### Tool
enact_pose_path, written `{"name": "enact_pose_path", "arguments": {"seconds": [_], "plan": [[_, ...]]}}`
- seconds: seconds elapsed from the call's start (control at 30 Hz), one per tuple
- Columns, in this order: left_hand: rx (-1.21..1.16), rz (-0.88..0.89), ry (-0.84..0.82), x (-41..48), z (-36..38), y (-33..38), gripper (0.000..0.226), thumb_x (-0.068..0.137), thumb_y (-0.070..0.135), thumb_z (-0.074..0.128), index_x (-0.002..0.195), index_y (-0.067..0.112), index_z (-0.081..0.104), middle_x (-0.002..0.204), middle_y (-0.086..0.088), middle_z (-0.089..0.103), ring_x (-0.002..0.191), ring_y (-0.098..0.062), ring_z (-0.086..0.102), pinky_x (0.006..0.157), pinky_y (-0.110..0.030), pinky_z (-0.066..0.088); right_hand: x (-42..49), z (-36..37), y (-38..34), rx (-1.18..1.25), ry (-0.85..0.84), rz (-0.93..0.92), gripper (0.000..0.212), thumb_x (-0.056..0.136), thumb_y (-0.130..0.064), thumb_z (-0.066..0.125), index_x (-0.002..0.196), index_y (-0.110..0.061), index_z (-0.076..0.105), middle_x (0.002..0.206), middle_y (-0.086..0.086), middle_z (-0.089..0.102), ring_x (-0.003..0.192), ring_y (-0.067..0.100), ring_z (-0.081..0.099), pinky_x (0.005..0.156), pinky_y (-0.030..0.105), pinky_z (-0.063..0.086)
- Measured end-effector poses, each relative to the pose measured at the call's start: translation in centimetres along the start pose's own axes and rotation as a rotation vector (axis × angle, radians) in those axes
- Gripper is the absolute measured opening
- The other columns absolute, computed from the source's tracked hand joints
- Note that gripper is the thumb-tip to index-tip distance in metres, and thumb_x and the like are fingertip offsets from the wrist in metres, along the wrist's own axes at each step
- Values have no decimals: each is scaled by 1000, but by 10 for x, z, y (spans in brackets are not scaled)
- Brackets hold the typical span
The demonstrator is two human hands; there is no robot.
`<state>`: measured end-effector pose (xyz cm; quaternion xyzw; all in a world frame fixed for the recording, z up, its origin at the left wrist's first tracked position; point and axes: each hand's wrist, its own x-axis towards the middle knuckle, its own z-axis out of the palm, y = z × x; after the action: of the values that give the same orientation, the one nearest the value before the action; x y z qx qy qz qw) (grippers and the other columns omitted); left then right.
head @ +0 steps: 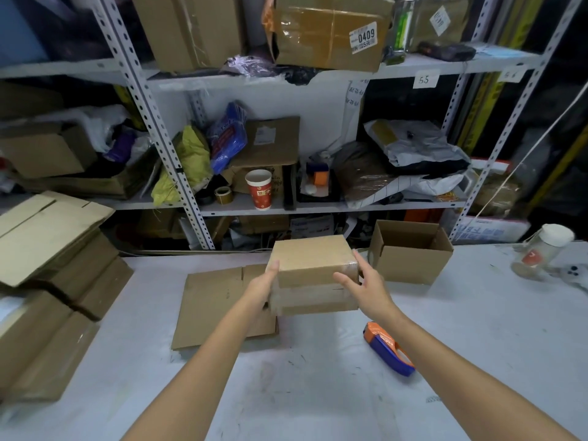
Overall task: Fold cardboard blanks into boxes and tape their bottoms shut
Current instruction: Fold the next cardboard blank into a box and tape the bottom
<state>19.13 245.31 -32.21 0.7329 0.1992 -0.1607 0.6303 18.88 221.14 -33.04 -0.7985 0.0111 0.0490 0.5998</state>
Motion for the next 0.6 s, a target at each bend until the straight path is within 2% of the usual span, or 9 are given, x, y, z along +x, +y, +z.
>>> {"name": "enact_pose_path", "arguments": {"seconds": [0.07, 0.13, 0.17, 0.23, 0.33, 0.4, 0.43, 0.5, 0.6], "plan": [[-32, -7, 24, 5, -2, 0, 81, 86, 70, 56, 140, 11, 50, 137, -8, 57, 123, -30, 54, 109, -48, 41, -1, 0, -2, -33, -25, -38, 79, 91, -25, 73, 156, -27, 29, 138, -29, 40, 130, -2, 40, 111, 27, 38], [-63, 38, 29, 3, -2, 0, 52, 95, 47, 60, 131, 10, 56, 128, -6, 62, 110, -24, 59, 100, -41, 47, 1, -2, 0, -47, -59, -61, 79, 89, -23, 74, 155, -28, 30, 141, -26, 43, 131, -2, 41, 112, 30, 38], [-72, 62, 26, 4, -2, -2, 44, 98, 37, 60, 131, 9, 57, 128, -6, 64, 109, -23, 61, 100, -39, 48, 2, -4, 1, -52, -76, -56, 79, 89, -24, 74, 155, -28, 31, 142, -23, 44, 131, -1, 42, 110, 28, 39], [-78, 119, 17, 2, -2, -2, 39, 100, 25, 59, 135, 9, 56, 131, -6, 64, 113, -21, 61, 98, -34, 48, 1, -5, 4, -51, -107, -38, 80, 87, -33, 75, 155, -29, 32, 144, -20, 44, 133, 4, 43, 103, 26, 41], [-74, 219, 28, -5, 1, -3, 32, 102, 14, 54, 133, 13, 54, 125, 2, 62, 103, -11, 59, 80, -17, 45, 1, -5, 1, 55, -86, 40, 78, 88, -43, 72, 153, -25, 33, 142, -18, 47, 131, 7, 47, 104, 30, 44], [-60, 268, -2, -10, 3, -5, 31, 102, 10, 52, 132, 17, 53, 122, 3, 62, 97, -2, 60, 70, -8, 47, 6, -6, -9, 169, -27, 167, 60, 93, -40, 66, 143, -21, 40, 125, -16, 53, 115, 7, 54, 105, 38, 47], [-47, 286, -28, -11, 3, -7, 33, 101, 10, 53, 133, 18, 53, 123, 4, 63, 98, 2, 60, 68, -6, 48, 10, -8, -12, 213, -3, 242, 51, 93, -42, 66, 133, -19, 43, 122, -13, 56, 107, 8, 58, 100, 42, 50], [-6, 308, -83, -10, 2, -13, 46, 98, 14, 60, 142, 20, 49, 126, 8, 63, 106, 3, 59, 74, -8, 48, 18, -11, -14, 231, 36, 369, 55, 90, -44, 69, 133, -14, 49, 118, -3, 65, 100, 17, 64, 90, 44, 54], [50, 307, -121, -8, -2, -21, 68, 92, 24, 71, 152, 25, 39, 136, 11, 58, 120, -3, 55, 87, -13, 46, 22, -14, -9, 227, 56, 412, 46, 89, -37, 72, 126, -15, 55, 110, 4, 68, 99, 24, 65, 94, 50, 53]]}}
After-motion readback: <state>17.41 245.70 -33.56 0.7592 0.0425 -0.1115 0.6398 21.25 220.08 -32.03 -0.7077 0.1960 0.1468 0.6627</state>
